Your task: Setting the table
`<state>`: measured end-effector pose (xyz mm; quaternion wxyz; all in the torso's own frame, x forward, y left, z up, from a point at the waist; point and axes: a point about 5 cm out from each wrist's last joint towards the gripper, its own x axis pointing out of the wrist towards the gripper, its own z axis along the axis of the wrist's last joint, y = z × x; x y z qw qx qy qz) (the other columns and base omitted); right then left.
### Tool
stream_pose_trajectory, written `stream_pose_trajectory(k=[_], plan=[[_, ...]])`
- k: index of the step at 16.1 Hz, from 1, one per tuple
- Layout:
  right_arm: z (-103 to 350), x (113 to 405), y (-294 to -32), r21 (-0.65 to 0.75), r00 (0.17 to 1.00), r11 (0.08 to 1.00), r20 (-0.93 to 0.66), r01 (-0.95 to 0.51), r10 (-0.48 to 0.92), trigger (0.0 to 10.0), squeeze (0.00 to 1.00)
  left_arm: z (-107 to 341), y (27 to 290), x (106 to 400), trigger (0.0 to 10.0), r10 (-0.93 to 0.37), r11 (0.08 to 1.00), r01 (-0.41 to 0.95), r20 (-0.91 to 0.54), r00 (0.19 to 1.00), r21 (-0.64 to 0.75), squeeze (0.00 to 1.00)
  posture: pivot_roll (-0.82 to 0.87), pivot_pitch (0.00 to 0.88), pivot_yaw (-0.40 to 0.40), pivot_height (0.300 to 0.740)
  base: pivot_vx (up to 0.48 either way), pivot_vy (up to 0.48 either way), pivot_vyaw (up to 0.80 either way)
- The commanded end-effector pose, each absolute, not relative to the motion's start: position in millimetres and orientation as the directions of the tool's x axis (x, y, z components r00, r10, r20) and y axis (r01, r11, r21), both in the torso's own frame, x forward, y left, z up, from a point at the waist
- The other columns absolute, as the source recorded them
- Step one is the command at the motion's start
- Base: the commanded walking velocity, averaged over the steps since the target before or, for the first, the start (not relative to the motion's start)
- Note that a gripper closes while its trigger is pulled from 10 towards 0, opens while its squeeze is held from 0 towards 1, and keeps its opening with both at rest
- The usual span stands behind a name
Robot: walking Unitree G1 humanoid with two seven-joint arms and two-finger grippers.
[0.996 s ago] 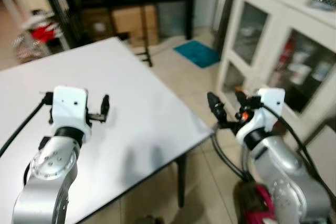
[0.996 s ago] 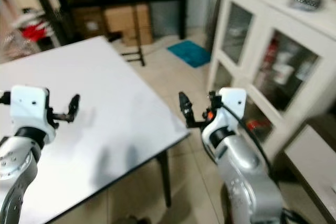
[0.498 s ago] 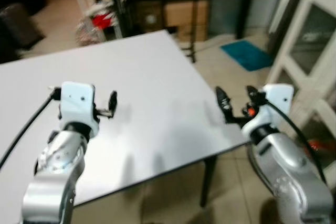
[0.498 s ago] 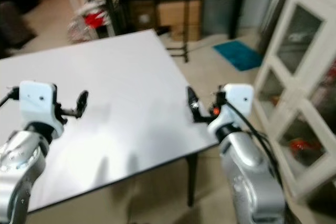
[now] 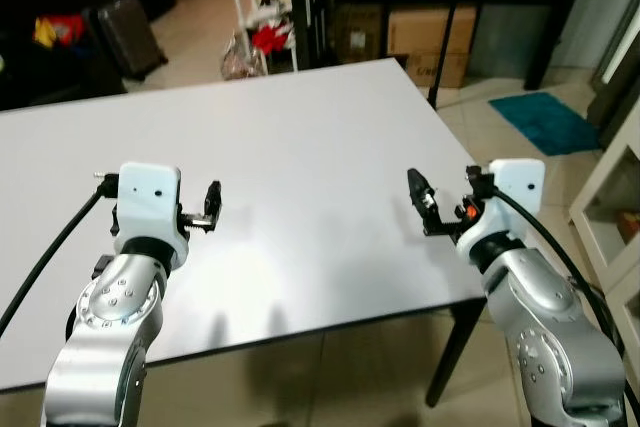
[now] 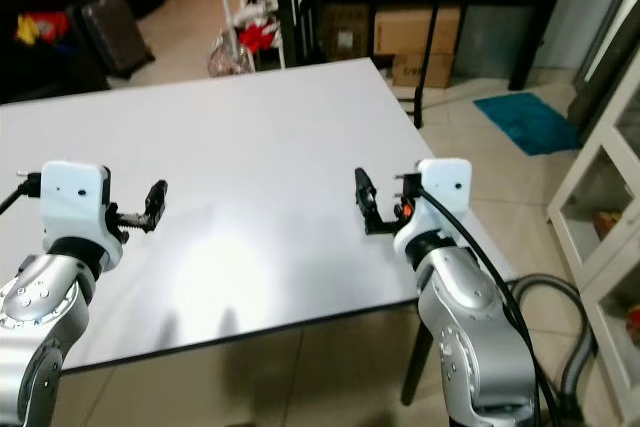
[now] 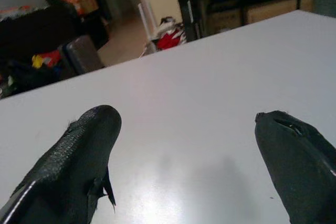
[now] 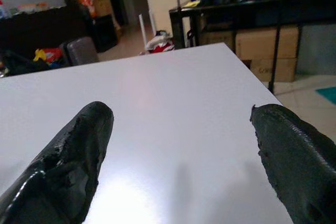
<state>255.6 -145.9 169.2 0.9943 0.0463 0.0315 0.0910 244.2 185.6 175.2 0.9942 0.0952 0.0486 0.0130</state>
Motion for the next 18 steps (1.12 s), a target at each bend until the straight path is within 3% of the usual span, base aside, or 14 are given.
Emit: stream_pose_trajectory(k=[1,5,18], plan=[[170.1,256.0,-139.6,0.114,0.977,0.973,-0.046,-0.203,0.209,10.0,0.0,173.7,190.1,244.6,10.0,0.063,0.978,-0.041,-0.103,0.993,0.206,0.0,-0.15,0.0,0.072,0.74,0.0,0.292,0.0],[166.1,255.6,-140.6,0.186,0.978,0.966,-0.069,-0.18,0.196,10.0,0.0,173.6,189.6,247.6,10.0,0.067,0.977,-0.044,-0.104,0.992,0.21,0.0,-0.15,0.0,0.071,0.74,0.0,0.331,0.0],[166.0,263.0,-134.6,0.131,0.973,0.969,-0.068,-0.21,0.22,10.0,0.0,174.4,192.4,244.5,10.0,0.081,0.976,-0.057,-0.107,0.991,0.211,0.0,-0.12,0.0,0.064,0.74,0.0,0.378,0.06]])
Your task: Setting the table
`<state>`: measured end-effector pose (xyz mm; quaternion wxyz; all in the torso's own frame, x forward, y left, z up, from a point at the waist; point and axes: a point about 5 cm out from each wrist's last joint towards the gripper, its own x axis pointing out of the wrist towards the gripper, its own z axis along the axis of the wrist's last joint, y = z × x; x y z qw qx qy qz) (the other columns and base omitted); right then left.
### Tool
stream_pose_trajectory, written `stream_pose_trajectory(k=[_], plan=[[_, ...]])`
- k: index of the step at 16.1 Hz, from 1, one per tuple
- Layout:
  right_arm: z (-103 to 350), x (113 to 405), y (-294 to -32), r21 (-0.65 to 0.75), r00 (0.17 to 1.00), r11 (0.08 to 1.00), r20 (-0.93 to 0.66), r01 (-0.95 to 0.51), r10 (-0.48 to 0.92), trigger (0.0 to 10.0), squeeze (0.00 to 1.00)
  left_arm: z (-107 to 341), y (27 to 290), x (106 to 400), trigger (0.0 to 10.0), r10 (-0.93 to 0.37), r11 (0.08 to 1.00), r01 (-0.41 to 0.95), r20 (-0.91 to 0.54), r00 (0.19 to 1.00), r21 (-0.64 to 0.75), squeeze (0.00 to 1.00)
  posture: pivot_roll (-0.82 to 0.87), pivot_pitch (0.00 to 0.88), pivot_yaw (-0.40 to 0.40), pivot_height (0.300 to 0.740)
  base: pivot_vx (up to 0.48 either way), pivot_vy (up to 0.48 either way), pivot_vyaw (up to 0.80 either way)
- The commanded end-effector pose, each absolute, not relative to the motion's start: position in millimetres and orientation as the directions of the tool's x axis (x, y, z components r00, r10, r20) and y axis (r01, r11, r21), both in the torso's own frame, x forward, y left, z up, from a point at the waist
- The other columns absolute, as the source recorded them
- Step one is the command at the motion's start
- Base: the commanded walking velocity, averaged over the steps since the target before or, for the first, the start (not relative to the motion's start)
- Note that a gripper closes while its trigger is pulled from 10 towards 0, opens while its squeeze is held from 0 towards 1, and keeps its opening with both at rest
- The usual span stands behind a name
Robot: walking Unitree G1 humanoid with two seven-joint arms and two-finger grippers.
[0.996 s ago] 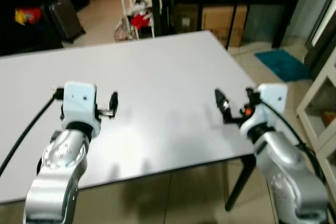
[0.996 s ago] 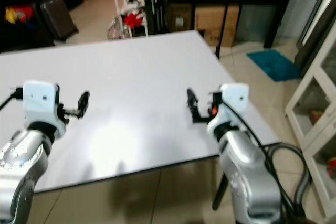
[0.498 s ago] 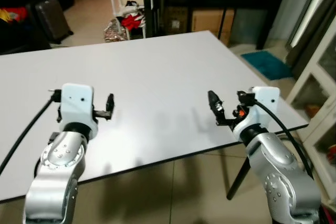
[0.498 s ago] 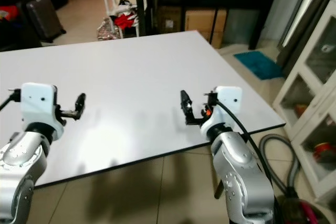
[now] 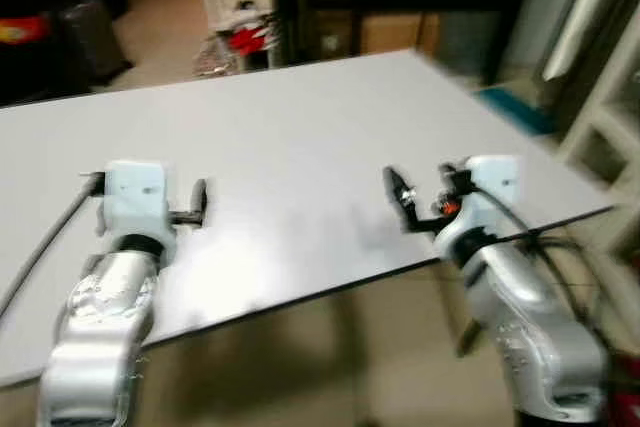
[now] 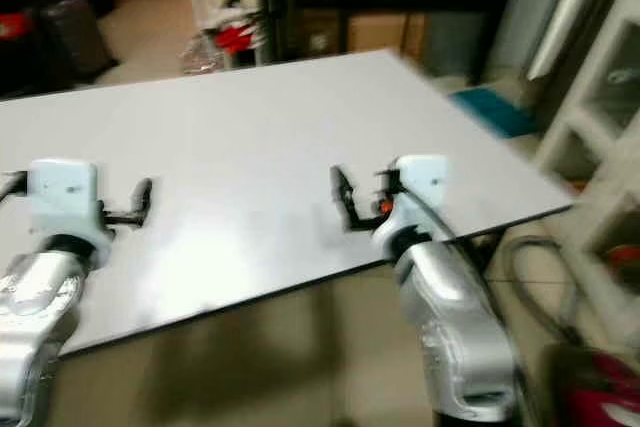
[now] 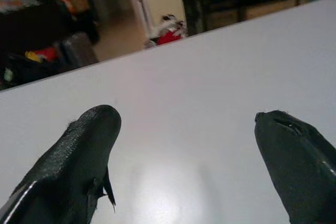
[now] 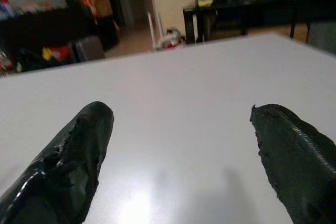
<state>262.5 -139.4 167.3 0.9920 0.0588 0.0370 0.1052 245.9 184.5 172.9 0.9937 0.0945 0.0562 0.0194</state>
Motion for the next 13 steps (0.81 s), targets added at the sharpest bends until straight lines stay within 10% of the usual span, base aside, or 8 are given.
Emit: stream_pose_trajectory(k=[1,13], plan=[[165.7,263.4,-134.2,0.131,0.973,0.969,-0.068,-0.21,0.22,10.0,0.0,174.6,193.0,244.4,10.0,0.083,0.976,-0.058,-0.107,0.991,0.212,0.0,-0.12,0.0,0.065,0.74,0.0,0.412,0.8],[165.7,269.1,-127.9,0.07,0.964,0.964,-0.062,-0.255,0.259,10.0,0.0,175.9,193.9,244.5,10.0,0.094,0.974,-0.069,-0.106,0.99,0.217,0.0,-0.11,0.0,0.056,0.74,0.0,0.413,0.33]])
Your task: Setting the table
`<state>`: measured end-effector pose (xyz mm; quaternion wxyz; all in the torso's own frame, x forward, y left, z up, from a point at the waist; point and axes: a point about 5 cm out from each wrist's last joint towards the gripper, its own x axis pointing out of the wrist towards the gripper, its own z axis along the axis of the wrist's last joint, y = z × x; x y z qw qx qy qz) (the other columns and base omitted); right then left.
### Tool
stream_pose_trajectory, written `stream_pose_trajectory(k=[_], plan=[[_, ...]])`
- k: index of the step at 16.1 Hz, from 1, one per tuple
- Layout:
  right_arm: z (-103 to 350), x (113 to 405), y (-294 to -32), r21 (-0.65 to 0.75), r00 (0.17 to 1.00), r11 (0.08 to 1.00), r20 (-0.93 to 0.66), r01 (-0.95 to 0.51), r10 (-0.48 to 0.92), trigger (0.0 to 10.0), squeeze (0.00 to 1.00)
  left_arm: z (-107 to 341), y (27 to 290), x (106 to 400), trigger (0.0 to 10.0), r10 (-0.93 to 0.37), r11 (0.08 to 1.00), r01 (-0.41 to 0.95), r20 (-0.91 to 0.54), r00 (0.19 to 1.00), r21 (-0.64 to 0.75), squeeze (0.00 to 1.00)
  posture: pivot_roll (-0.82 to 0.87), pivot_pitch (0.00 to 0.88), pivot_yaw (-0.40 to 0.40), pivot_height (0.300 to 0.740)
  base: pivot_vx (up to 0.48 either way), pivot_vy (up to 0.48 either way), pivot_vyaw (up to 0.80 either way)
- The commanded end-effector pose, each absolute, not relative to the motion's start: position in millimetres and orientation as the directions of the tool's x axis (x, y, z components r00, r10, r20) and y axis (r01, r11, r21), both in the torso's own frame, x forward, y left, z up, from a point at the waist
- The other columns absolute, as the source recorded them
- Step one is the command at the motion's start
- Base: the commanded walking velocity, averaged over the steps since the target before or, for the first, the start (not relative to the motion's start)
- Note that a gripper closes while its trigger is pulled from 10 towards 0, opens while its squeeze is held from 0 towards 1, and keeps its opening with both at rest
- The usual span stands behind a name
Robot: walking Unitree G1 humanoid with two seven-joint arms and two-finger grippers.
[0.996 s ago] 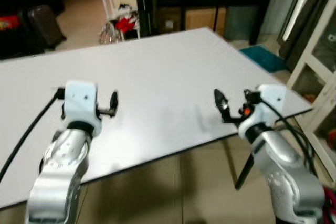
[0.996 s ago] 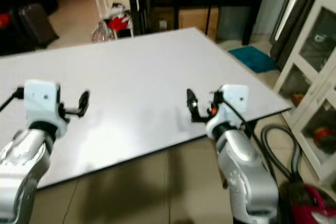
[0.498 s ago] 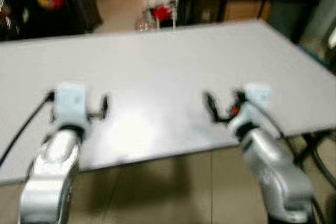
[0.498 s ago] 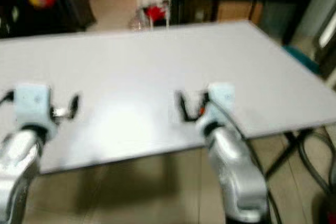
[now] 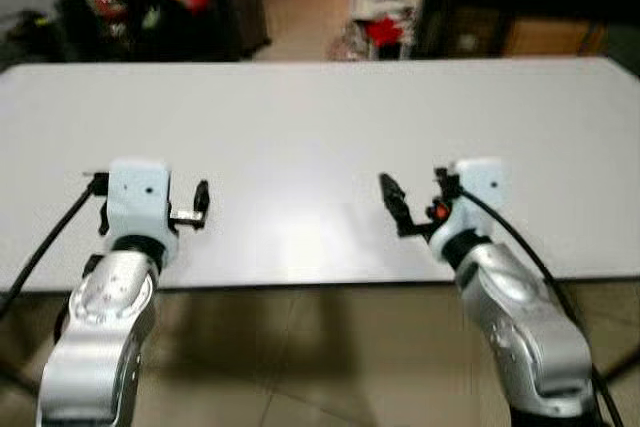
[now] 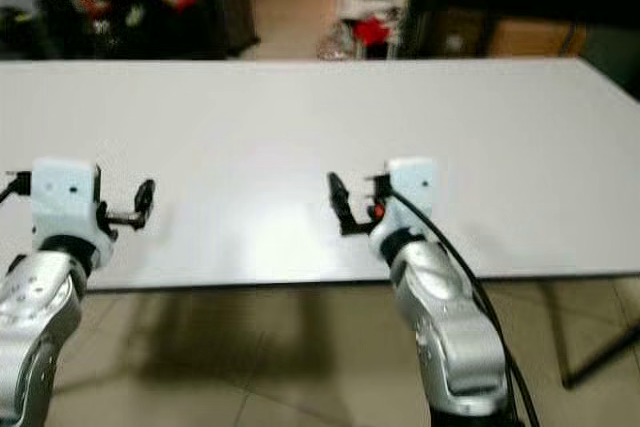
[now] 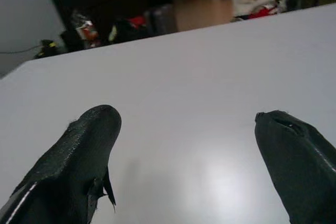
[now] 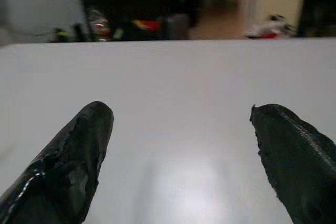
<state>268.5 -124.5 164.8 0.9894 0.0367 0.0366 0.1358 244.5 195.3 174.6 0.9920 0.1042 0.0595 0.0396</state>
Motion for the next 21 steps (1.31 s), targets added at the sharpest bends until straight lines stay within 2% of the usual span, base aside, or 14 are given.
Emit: stream_pose_trajectory(k=[1,16,18,21], plan=[[165.4,269.6,-126.7,0.064,0.962,0.962,-0.062,-0.264,0.268,10.0,0.0,176.0,193.8,243.8,10.0,0.095,0.974,-0.07,-0.106,0.99,0.217,0.0,-0.11,0.0,0.054,0.74,0.0,0.412,0.8],[162.1,273.4,-113.3,0.088,0.938,0.936,-0.048,-0.34,0.345,10.0,0.0,183.5,198.3,239.3,10.0,0.118,0.967,-0.095,-0.088,0.989,0.235,0.0,-0.07,0.0,0.044,0.74,0.0,0.414,0.8],[162.2,274.7,-114.5,0.088,0.939,0.937,-0.041,-0.338,0.343,10.0,0.0,188.0,196.7,241.6,10.0,0.118,0.966,-0.1,-0.065,0.991,0.239,0.0,-0.07,0.0,0.049,0.74,0.0,0.0,0.8],[163.5,277.8,-117.9,0.082,0.943,0.941,-0.03,-0.329,0.333,10.0,0.0,190.2,195.9,245.4,10.0,0.136,0.964,-0.12,-0.053,0.989,0.236,0.0,-0.07,0.0,0.05,0.74,0.0,-0.48,0.8]])
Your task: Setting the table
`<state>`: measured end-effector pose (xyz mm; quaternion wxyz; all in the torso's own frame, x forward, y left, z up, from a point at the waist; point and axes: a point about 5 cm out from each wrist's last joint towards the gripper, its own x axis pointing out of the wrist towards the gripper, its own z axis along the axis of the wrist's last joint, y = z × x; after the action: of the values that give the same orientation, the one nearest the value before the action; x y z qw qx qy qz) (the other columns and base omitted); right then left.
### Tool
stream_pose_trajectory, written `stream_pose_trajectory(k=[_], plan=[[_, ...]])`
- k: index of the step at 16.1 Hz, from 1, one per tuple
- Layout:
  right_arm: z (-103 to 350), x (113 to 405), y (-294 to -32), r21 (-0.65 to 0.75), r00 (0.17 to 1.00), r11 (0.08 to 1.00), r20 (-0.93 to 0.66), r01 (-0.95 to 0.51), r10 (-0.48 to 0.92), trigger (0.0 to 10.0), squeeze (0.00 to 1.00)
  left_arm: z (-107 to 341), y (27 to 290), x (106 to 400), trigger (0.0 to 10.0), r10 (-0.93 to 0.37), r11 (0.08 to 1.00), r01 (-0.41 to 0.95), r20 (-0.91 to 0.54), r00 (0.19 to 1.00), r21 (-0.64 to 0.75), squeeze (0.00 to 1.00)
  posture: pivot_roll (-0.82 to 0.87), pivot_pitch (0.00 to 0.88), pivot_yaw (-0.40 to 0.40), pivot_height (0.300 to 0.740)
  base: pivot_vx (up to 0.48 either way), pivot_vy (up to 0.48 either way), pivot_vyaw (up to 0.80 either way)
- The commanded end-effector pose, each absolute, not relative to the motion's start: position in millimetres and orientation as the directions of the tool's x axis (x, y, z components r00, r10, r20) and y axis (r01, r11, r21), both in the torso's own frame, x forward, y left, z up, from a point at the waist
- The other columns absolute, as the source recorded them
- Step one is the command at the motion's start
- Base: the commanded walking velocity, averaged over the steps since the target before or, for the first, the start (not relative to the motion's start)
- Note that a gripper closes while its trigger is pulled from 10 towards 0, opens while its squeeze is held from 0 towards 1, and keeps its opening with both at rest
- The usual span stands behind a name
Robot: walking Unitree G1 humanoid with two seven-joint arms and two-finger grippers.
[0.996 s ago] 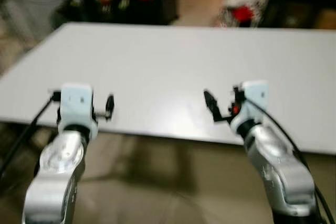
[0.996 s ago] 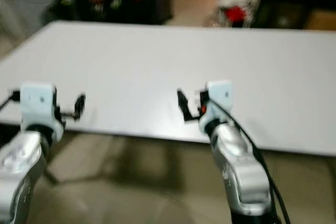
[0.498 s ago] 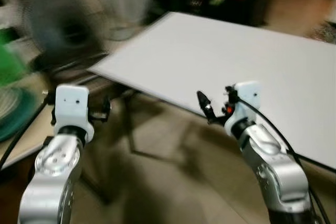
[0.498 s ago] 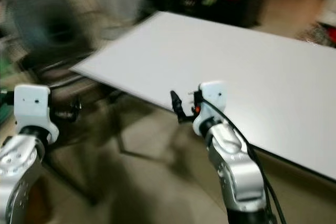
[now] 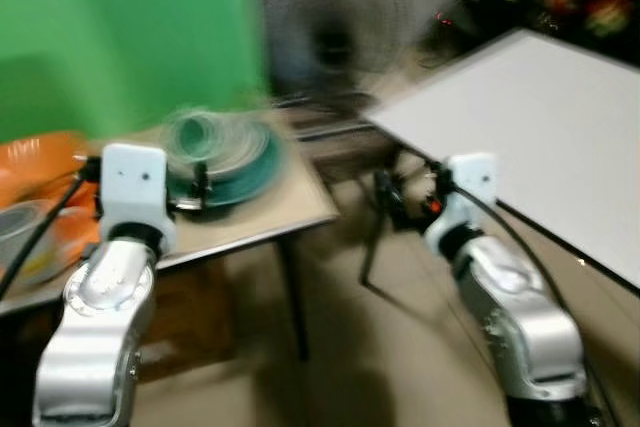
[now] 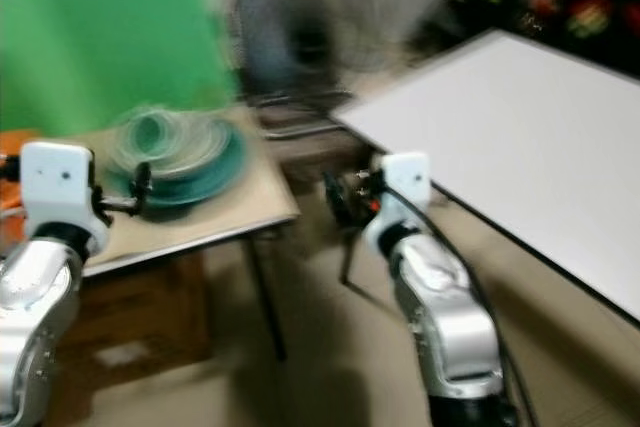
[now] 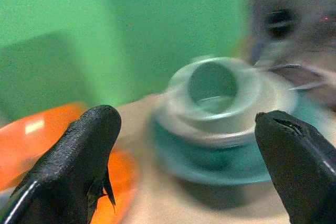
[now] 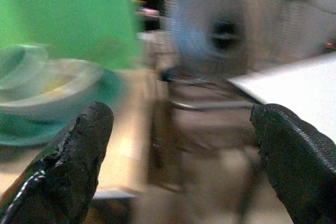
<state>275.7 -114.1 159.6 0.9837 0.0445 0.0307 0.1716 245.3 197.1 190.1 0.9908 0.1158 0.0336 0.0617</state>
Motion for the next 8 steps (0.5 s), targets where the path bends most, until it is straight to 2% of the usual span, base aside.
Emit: stream_pose_trajectory(k=[1,6,8], plan=[[163.8,278.4,-118.6,0.08,0.943,0.941,-0.028,-0.328,0.331,10.0,0.0,190.4,196.0,245.8,10.0,0.136,0.964,-0.12,-0.053,0.989,0.237,0.0,-0.07,0.0,0.049,0.74,0.0,-0.48,0.8],[162.3,279.4,-118.5,0.078,0.94,0.938,-0.027,-0.338,0.341,10.0,0.0,190.2,201.0,246.6,10.0,0.151,0.961,-0.134,-0.051,0.987,0.243,0.0,-0.06,0.0,0.042,0.74,0.0,-0.48,0.8],[161.7,279.8,-117.8,0.081,0.94,0.938,-0.028,-0.336,0.339,10.0,0.0,188.7,202.4,246.4,10.0,0.162,0.962,-0.145,-0.058,0.985,0.233,0.0,-0.06,0.0,0.039,0.74,0.0,0.0,0.8]])
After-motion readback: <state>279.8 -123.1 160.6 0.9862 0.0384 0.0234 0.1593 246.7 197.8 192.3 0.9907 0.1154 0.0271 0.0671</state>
